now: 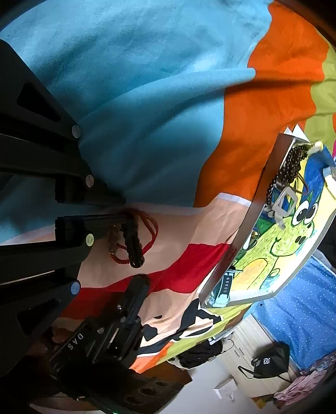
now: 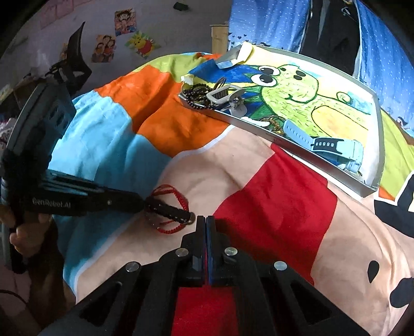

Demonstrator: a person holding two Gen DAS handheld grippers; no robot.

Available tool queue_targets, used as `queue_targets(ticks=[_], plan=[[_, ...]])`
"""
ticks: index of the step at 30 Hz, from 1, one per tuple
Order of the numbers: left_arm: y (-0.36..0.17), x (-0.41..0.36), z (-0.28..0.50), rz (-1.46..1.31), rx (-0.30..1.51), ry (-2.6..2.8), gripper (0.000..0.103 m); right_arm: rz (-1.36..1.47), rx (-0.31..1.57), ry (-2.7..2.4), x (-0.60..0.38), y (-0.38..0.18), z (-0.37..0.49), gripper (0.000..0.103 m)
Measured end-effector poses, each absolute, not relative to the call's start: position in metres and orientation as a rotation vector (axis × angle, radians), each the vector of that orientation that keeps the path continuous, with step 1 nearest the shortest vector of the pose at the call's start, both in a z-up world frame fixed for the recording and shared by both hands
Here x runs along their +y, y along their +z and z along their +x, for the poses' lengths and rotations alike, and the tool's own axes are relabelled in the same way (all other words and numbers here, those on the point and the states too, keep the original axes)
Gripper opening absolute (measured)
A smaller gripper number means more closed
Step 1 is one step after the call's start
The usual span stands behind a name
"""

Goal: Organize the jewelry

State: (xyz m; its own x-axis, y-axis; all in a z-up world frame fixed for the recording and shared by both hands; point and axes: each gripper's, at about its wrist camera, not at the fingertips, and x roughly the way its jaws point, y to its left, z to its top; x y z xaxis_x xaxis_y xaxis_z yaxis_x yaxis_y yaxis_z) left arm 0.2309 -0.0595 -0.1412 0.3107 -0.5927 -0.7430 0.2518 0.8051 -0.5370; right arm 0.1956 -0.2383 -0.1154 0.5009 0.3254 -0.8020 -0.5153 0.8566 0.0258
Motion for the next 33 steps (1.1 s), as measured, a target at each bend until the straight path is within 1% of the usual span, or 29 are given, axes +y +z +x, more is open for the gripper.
queue_targets(ticks=[4, 7, 8, 17, 27, 28, 29, 31, 33], plan=[[-0.143, -0.061, 0.232, -0.34, 1.124, -0.574, 0.004, -0.237, 0.923, 0.521, -0.235, -0.118, 0.196, 0.003], [-0.143, -0.062, 0.233, -0.338, 1.124, -0.573, 0.004, -0.235, 0.929, 0.539, -0.232, -0.12, 0.196, 0.012], [-0.144, -0.062, 0.234, -0.338, 1.124, -0.574, 0.004, -0.234, 0.932, 0.542, -0.231, -0.12, 0.197, 0.012], [-0.147, -0.064, 0.239, -0.329, 1.127, -0.581, 0.004, -0.27, 0.93, 0.555, -0.225, -0.125, 0.198, 0.012], [-0.148, -0.067, 0.239, -0.318, 1.128, -0.585, 0.004, -0.21, 0.942, 0.572, -0.23, -0.126, 0.212, 0.012], [-0.148, -0.066, 0.239, -0.319, 1.129, -0.585, 0.004, -0.198, 0.943, 0.574, -0.231, -0.126, 0.213, 0.014], [-0.148, -0.066, 0.239, -0.32, 1.129, -0.585, 0.004, -0.189, 0.945, 0.576, -0.232, -0.125, 0.214, 0.018], [-0.148, -0.066, 0.239, -0.318, 1.128, -0.587, 0.004, -0.163, 0.948, 0.582, -0.233, -0.125, 0.216, 0.022], [-0.149, -0.066, 0.24, -0.315, 1.13, -0.591, 0.004, -0.142, 0.952, 0.584, -0.235, -0.125, 0.218, 0.022]])
